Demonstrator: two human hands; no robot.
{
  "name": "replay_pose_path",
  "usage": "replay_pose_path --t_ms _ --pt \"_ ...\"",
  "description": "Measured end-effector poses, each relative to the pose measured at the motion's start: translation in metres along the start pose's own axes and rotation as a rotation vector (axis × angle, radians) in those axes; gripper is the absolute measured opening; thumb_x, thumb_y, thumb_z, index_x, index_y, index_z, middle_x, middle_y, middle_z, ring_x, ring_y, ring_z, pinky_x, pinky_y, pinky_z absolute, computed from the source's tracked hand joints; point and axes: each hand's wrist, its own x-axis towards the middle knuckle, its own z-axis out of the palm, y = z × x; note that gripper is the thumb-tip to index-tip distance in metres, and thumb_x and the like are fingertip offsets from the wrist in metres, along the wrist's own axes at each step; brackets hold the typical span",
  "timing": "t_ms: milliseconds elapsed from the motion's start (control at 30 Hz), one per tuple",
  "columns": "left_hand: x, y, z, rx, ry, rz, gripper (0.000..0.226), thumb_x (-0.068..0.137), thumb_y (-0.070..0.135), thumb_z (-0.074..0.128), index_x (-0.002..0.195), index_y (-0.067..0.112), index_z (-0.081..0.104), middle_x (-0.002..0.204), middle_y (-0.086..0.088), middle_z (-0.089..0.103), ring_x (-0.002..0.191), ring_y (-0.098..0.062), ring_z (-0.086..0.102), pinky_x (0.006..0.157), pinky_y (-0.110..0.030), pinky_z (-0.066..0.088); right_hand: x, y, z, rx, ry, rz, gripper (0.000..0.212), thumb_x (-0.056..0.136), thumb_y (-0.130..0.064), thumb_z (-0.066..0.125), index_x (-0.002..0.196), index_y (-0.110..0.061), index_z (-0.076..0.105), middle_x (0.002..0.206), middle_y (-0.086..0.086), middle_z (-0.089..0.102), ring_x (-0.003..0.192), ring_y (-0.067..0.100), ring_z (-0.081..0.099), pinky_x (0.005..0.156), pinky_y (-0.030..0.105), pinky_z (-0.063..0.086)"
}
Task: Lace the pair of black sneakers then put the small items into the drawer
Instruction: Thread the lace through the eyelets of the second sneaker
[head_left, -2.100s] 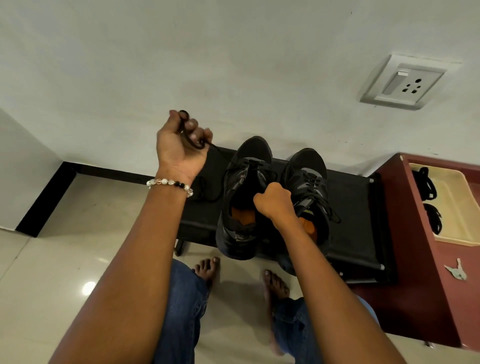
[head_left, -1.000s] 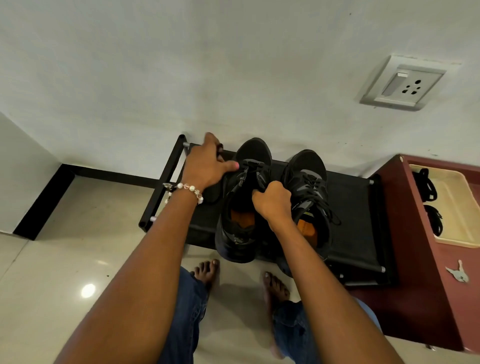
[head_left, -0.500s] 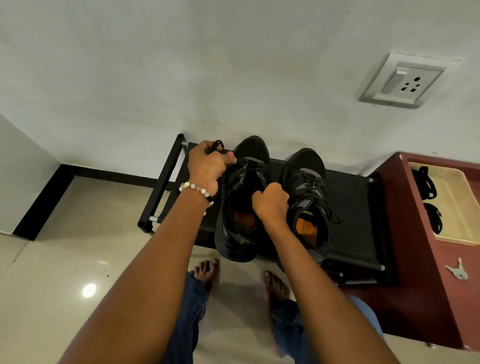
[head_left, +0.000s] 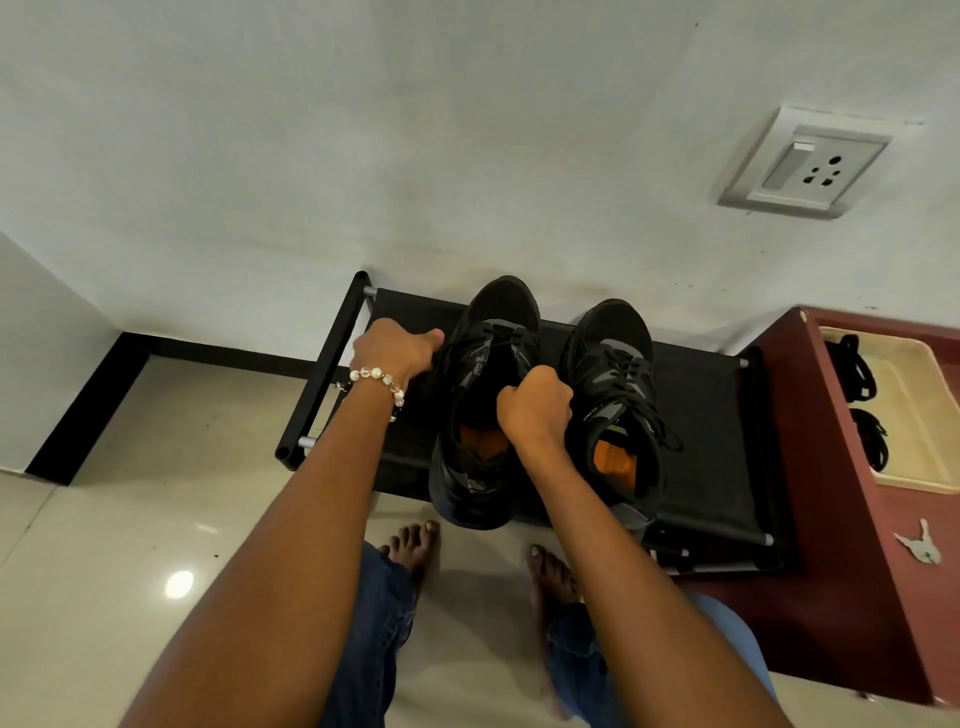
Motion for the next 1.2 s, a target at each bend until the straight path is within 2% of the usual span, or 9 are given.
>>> replay_pose_path --t_ms 100,200,300,567,700,800,933,1067,1200 --pt "-0.007 0.000 -0.003 0.439 0.202 0.092 0.051 0.089 0.053 0.059 0.105 0.005 0.059 0.116 -0.020 0.059 0.114 -0.041 0.052 0.094 -0.052 0.042 0.001 -0.001 0.001 -0.004 0.006 -0.006 0.033 0.094 -0.006 0.052 0.066 -0.014 0.035 0.071 0.001 0.041 0.057 0.012 0.040 0.044 0.022 0.028" --pt "0.000 0.002 0.005 0.528 0.260 0.259 0.046 0.090 0.042 0.064 0.121 0.009 0.061 0.122 -0.019 0.060 0.121 -0.040 0.049 0.097 -0.051 0.042 0.000 -0.001 0.000 0.005 0.010 -0.006 0.033 0.094 -0.006 0.052 0.067 -0.014 0.034 0.072 0.000 0.040 0.058 0.013 0.040 0.045 0.023 0.029" --pt "0.007 0.005 0.016 0.438 0.071 0.541 0.031 0.088 0.028 0.067 0.118 0.019 0.069 0.116 -0.012 0.068 0.112 -0.032 0.059 0.094 -0.044 0.050 0.001 0.000 0.001 0.002 0.014 -0.007 0.032 0.093 -0.005 0.052 0.067 -0.014 0.035 0.072 0.001 0.041 0.060 0.014 0.042 0.046 0.024 0.031" --pt "0.003 0.009 0.011 0.343 0.135 0.471 0.026 0.088 0.028 0.061 0.068 0.011 0.064 0.077 -0.012 0.067 0.071 -0.033 0.064 0.067 -0.040 0.054 0.003 0.002 0.003 -0.008 0.024 -0.008 0.034 0.093 -0.005 0.051 0.067 -0.015 0.032 0.072 0.001 0.040 0.060 0.016 0.043 0.044 0.022 0.026" --pt "-0.007 0.019 0.006 0.011 0.011 0.385 0.030 0.090 0.018 0.058 0.070 -0.002 0.068 0.066 -0.012 0.067 0.060 -0.025 0.064 0.062 -0.035 0.055 0.005 0.002 0.006 -0.001 0.024 0.001 0.003 0.093 -0.007 0.053 0.092 -0.005 0.050 0.089 0.011 0.050 0.076 0.024 0.050 0.049 0.025 0.032" --pt "-0.021 0.027 -0.005 -0.349 -0.151 0.275 0.016 0.092 0.014 0.062 0.080 0.006 0.068 0.070 -0.007 0.067 0.058 -0.013 0.061 0.055 -0.020 0.051 0.009 0.002 0.005 0.010 -0.046 0.031 0.021 0.090 -0.012 0.057 0.106 -0.010 0.044 0.099 0.016 0.051 0.082 0.029 0.049 0.047 0.023 0.032" --pt "-0.040 0.045 -0.029 -0.638 -0.287 0.226 0.012 0.092 0.014 0.063 0.098 0.006 0.069 0.082 -0.010 0.073 0.066 -0.016 0.069 0.065 -0.024 0.056 0.012 -0.011 -0.020 0.090 -0.175 -0.069 0.068 0.074 -0.024 0.063 0.136 -0.005 0.041 0.126 0.017 0.054 0.117 0.042 0.051 0.087 0.051 0.051" --pt "-0.052 0.060 -0.046 -0.905 -0.428 0.196 0.020 0.096 0.011 0.054 0.106 -0.002 0.066 0.100 -0.019 0.072 0.092 -0.028 0.072 0.084 -0.036 0.058 0.005 -0.022 -0.047 0.309 -0.074 -0.351 0.026 0.087 -0.017 0.066 0.113 -0.012 0.070 0.107 0.004 0.071 0.104 0.020 0.065 0.096 0.041 0.052" --pt "-0.061 0.069 -0.053 -1.112 -0.601 0.129 0.027 0.098 0.008 0.047 0.116 -0.008 0.059 0.110 -0.025 0.068 0.101 -0.030 0.069 0.088 -0.038 0.057 -0.006 -0.027 -0.043 0.599 -0.410 -0.361 0.025 0.088 -0.016 0.072 0.111 -0.007 0.069 0.105 0.008 0.073 0.101 0.017 0.068 0.098 0.037 0.052"
